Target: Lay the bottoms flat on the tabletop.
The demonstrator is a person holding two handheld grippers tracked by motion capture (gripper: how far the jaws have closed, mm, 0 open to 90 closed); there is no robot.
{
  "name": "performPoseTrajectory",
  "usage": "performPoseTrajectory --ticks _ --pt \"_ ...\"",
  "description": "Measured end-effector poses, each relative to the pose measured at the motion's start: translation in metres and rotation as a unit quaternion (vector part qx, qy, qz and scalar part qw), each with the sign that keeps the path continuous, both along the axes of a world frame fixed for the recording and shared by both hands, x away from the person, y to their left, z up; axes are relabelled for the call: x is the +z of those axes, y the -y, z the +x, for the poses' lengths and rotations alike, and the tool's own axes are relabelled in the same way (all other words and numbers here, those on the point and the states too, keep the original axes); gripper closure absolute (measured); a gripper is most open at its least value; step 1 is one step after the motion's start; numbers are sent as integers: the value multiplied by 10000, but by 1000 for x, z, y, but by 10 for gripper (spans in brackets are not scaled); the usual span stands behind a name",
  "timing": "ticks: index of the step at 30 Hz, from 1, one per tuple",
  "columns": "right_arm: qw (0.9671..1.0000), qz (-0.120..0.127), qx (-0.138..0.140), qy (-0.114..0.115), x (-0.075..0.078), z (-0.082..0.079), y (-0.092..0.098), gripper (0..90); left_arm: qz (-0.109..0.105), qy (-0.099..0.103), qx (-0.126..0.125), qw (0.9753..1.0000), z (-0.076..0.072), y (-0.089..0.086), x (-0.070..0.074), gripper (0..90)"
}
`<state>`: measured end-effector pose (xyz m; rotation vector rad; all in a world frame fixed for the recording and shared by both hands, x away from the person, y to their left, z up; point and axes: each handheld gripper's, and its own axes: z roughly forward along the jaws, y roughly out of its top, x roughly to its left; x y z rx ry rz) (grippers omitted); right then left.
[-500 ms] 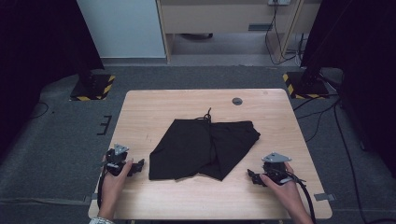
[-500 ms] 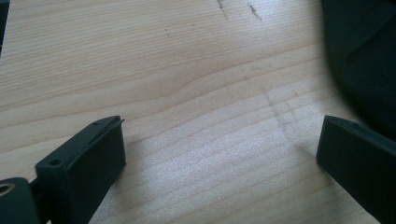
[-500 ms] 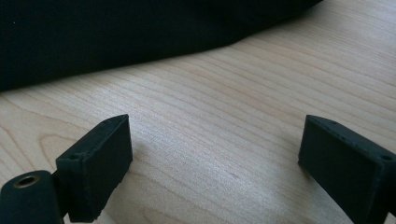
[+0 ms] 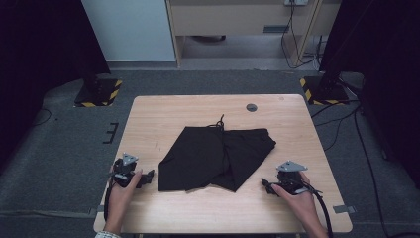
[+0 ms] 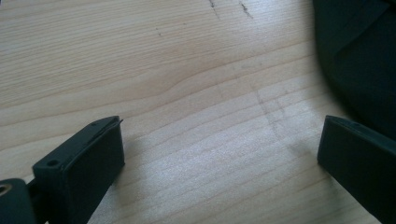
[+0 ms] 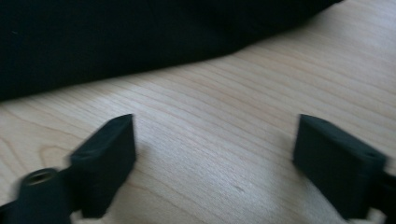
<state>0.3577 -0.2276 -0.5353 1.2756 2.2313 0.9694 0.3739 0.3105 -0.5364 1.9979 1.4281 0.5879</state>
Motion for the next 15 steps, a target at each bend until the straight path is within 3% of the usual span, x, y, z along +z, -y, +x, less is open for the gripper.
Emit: performPoseTrajectory --ticks 2,3,5,9,10,11,12,13,14,15 --pt "10000 -10 13 70 3 0 -1 239 1 1 -7 10000 0 0 0 0" --pt "9998 73 111 174 13 4 -5 304 -6 1 -31 10000 0 1 0 0" --pt "9992 314 167 191 23 10 -12 341 -7 -5 -70 10000 1 1 0 0" --pt "9972 569 315 375 48 34 -44 345 -15 -1 -145 9999 1 4 0 0" --pt "9972 569 315 375 48 34 -44 345 -15 -1 -145 9999 1 4 0 0" --pt "9959 661 375 489 62 48 -66 286 -9 -3 -199 9998 1 6 0 0" --pt "9959 661 375 489 62 48 -66 286 -9 -3 -199 9998 1 6 0 0" --pt "9964 593 399 459 71 61 -88 239 -16 -2 -222 9998 2 7 0 0" --pt "9964 593 399 459 71 61 -88 239 -16 -2 -222 9998 2 7 0 0" --pt "9972 442 446 407 73 73 -106 234 -20 -10 -246 9997 3 7 0 0"
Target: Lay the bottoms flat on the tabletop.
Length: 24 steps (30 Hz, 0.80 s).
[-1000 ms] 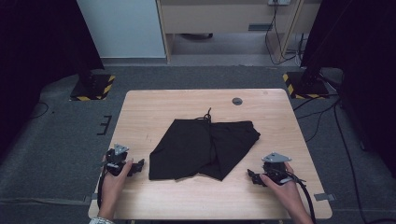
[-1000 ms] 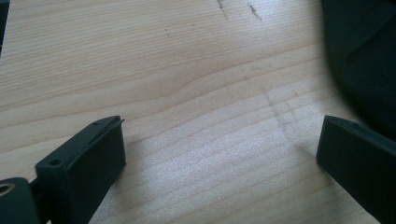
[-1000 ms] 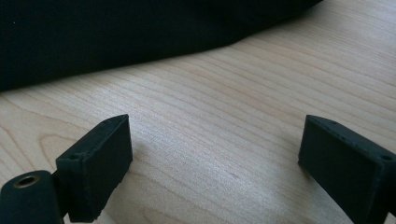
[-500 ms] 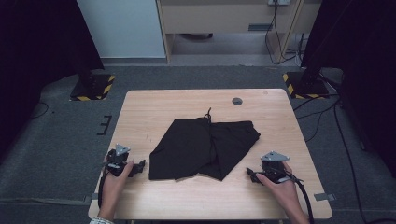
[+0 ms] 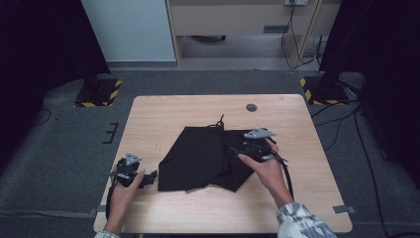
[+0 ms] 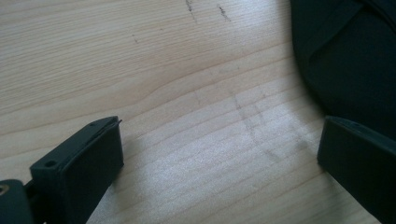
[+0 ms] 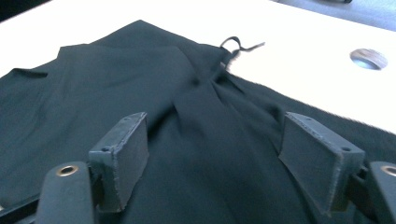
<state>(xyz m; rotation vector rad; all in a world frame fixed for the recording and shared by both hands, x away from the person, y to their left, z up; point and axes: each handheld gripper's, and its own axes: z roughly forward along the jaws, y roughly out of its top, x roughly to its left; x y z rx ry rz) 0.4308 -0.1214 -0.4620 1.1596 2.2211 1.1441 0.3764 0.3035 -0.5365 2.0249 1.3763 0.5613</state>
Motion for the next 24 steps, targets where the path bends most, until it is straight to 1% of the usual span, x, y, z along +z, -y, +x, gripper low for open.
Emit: performPoseTrajectory --ticks 1,2,3,4,5,6,7,8,9,10,11,12,13,14,15,16,17,18,19,20,21,22,23,24 --pt "10000 0 0 0 0 0 0 234 0 0 0 10000 0 0 0 0" --pt "9998 -201 36 -68 0 12 -19 275 1 -2 -12 10000 0 0 0 0" --pt "9998 -201 36 -68 0 12 -19 275 1 -2 -12 10000 0 0 0 0" --pt "9981 -585 11 -196 -4 24 -34 387 3 -3 -20 10000 0 0 0 0" --pt "9976 -645 95 -234 -6 26 -37 502 3 -2 -27 10000 1 0 0 0" --pt "9968 -734 190 -242 -7 27 -39 584 3 -2 -28 10000 1 0 0 0" --pt "9968 -734 190 -242 -7 27 -39 584 3 -2 -28 10000 1 0 0 0" --pt "9963 -745 223 -361 -8 27 -38 794 0 -2 -44 10000 1 1 0 0" --pt "9963 -696 279 -409 -8 26 -36 831 -4 -1 -57 10000 2 1 0 0" --pt "9963 -696 279 -409 -8 26 -36 831 -4 -1 -57 10000 2 1 0 0" --pt "9966 -585 353 -451 -7 19 -28 877 -3 0 -64 10000 3 1 0 0" --pt "9971 -499 384 -437 -5 16 -22 878 -1 0 -63 10000 3 1 0 0" --pt "9971 -499 384 -437 -5 16 -22 878 -1 0 -63 10000 3 1 0 0" --pt "9977 -346 356 -451 -3 11 -15 878 0 0 -63 10000 3 1 0 0" --pt "9985 -125 311 -431 0 3 4 878 2 3 -59 10000 3 2 0 0" --pt "9988 -71 267 -407 1 -3 15 878 1 2 -58 10000 3 2 0 0" --pt "9990 -65 243 -371 0 -8 27 878 -2 3 -54 10000 3 2 0 0" --pt "9990 -65 243 -371 0 -8 27 878 -2 3 -54 10000 3 2 0 0" --pt "9991 -51 190 -379 -2 -14 40 879 -1 3 -50 10000 3 2 0 0" --pt "9991 -74 70 -410 -10 -25 66 879 -1 4 -42 10000 3 2 0 0" --pt "9991 -74 70 -410 -10 -25 66 879 -1 4 -42 10000 3 2 0 0" --pt "9990 -67 -7 -452 -14 -32 78 879 0 3 -37 10000 3 2 0 0" --pt "9985 -15 -186 -508 -24 -45 104 879 -2 4 -32 10000 3 2 0 0" --pt "9985 -15 -186 -508 -24 -45 104 879 -2 4 -32 10000 3 2 0 0"
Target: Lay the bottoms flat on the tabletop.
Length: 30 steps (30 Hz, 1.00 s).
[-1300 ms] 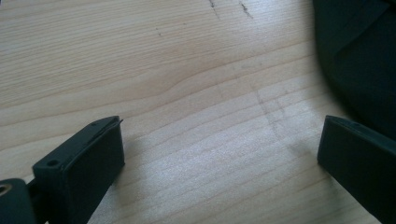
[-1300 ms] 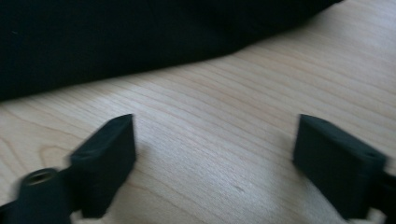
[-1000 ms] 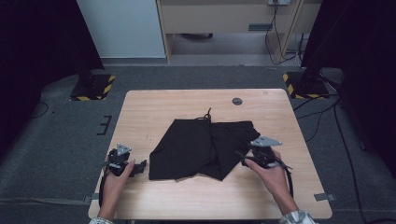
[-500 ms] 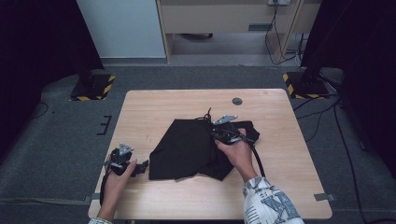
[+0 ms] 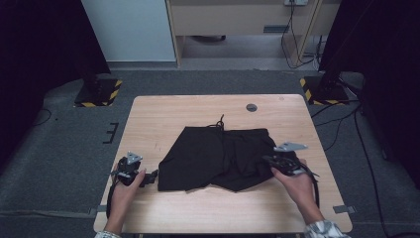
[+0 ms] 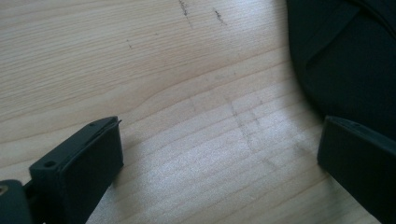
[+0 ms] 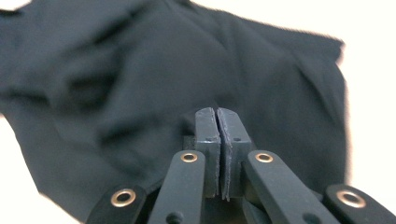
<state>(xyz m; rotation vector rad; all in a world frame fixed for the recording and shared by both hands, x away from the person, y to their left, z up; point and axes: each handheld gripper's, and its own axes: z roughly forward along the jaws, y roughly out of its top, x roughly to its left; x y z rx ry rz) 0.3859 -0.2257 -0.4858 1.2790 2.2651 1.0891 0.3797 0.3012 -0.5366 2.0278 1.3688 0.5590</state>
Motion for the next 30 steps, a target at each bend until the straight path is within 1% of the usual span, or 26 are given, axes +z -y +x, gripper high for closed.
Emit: performPoseTrajectory --ticks 1,2,4,5,6,7,8,9,10,13,14,16,17,18,19,20,21,22,23,24,26,27,28,30 --pt "10000 18 -43 -12 -3 -4 7 880 9 9 9 10000 0 0 0 0" --pt "9999 26 -158 -35 -11 -17 23 879 -8 34 9 10000 0 1 0 4" --pt "9998 -36 -181 -21 -16 -25 33 879 -46 65 33 10000 -1 2 1 32" --pt "9998 -36 -181 -21 -16 -25 33 879 -46 65 33 10000 -1 2 1 42" --pt "9997 -27 -246 -93 -21 -29 42 877 -109 63 82 9999 -2 1 1 49" --pt "9996 -54 -268 -103 -22 -30 45 872 -171 57 105 9998 -3 0 2 56" --pt "9996 -54 -268 -103 -22 -30 45 872 -171 57 105 9998 -3 0 2 68" --pt "9995 -1 -293 -124 -23 -31 50 864 -247 75 154 9995 -3 0 3 79" --pt "9995 8 -312 -109 -23 -32 51 864 -203 90 141 9997 -3 0 2 80" --pt "9995 27 -292 -90 -24 -32 51 871 -209 128 163 9996 -1 1 1 80" --pt "9995 37 -292 -108 -27 -32 50 871 -288 131 206 9993 1 2 2 84" --pt "9994 26 -289 -207 -36 -32 48 866 -303 182 233 9991 4 4 4 102" --pt "9994 26 -289 -207 -36 -32 48 866 -303 182 233 9991 4 4 4 108" --pt "9992 5 -347 -183 -40 -35 47 827 -120 249 146 9995 7 5 7 127" --pt "9990 4 -418 -157 -40 -36 47 781 -58 288 112 9995 10 5 8 149" --pt "9990 4 -418 -157 -40 -36 47 781 -58 288 112 9995 10 5 8 163" --pt "9986 -87 -516 -44 -35 -38 49 670 42 337 55 9994 13 3 10 164" --pt "9986 -93 -517 2 -33 -38 50 621 42 337 55 9994 13 3 10 170" --pt "9986 -93 -517 2 -33 -38 50 621 71 368 38 9993 14 2 12 170" --pt "9986 -63 -533 27 -29 -37 49 555 70 418 4 9991 15 0 16 176" --pt "9988 24 -467 128 -21 -33 48 455 68 509 62 9987 19 -1 20 193" --pt "9989 226 -383 144 -15 -24 45 371 14 488 125 9987 28 -3 25 240" --pt "9989 226 -383 144 -15 -24 45 371 14 488 125 9987 28 -3 25 240" --pt "9992 303 -262 51 -13 -14 38 316 -100 466 148 9988 37 -1 29 241"
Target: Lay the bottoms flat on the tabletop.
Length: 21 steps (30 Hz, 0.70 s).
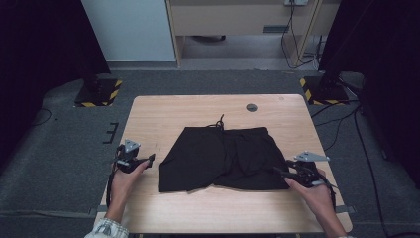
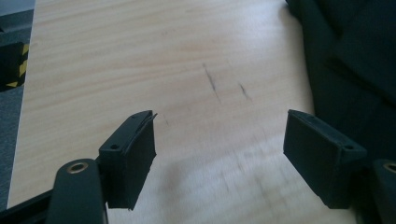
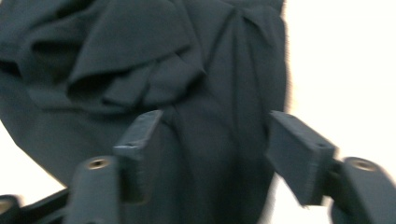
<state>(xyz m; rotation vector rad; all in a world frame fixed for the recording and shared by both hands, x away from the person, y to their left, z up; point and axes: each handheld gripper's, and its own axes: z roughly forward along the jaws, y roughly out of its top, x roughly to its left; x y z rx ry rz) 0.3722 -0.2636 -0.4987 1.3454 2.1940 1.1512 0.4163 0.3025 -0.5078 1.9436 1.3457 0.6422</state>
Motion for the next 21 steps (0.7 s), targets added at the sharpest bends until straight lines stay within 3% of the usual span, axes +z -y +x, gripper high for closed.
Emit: performPoseTrajectory --ticks 2,4,5,8,9,11,15,16,18,20,21 --pt "9999 -6 130 -38 1 13 -13 241 -67 -80 -60 9999 9 4 2 221" --pt "9996 -41 263 -78 3 22 -25 221 -188 -143 -153 9996 13 10 5 193" --pt "9992 55 382 -35 5 33 -39 197 -208 -129 -264 9994 14 16 7 171" --pt "9988 84 486 -29 3 52 -64 190 -140 -129 -413 9990 14 26 10 155" --pt "9988 84 486 -29 3 52 -64 190 -140 -129 -413 9990 14 26 10 149" --pt "9987 -62 497 -60 0 67 -84 182 -213 -123 -422 9988 15 30 10 140" --pt "9994 -47 326 -135 -5 86 -110 181 -86 -229 -399 9989 15 38 5 134" --pt "9994 -223 238 -70 -5 94 -121 191 -86 -251 -457 9986 13 42 4 134" --pt "9994 -288 207 -62 -5 97 -127 197 -106 -262 -483 9984 11 43 4 134" --pt "9969 -599 342 -367 -12 109 -140 306 -122 -364 -557 9977 7 48 1 134" --pt "9969 -599 342 -367 -12 109 -140 306 -122 -364 -557 9977 7 48 1 130"
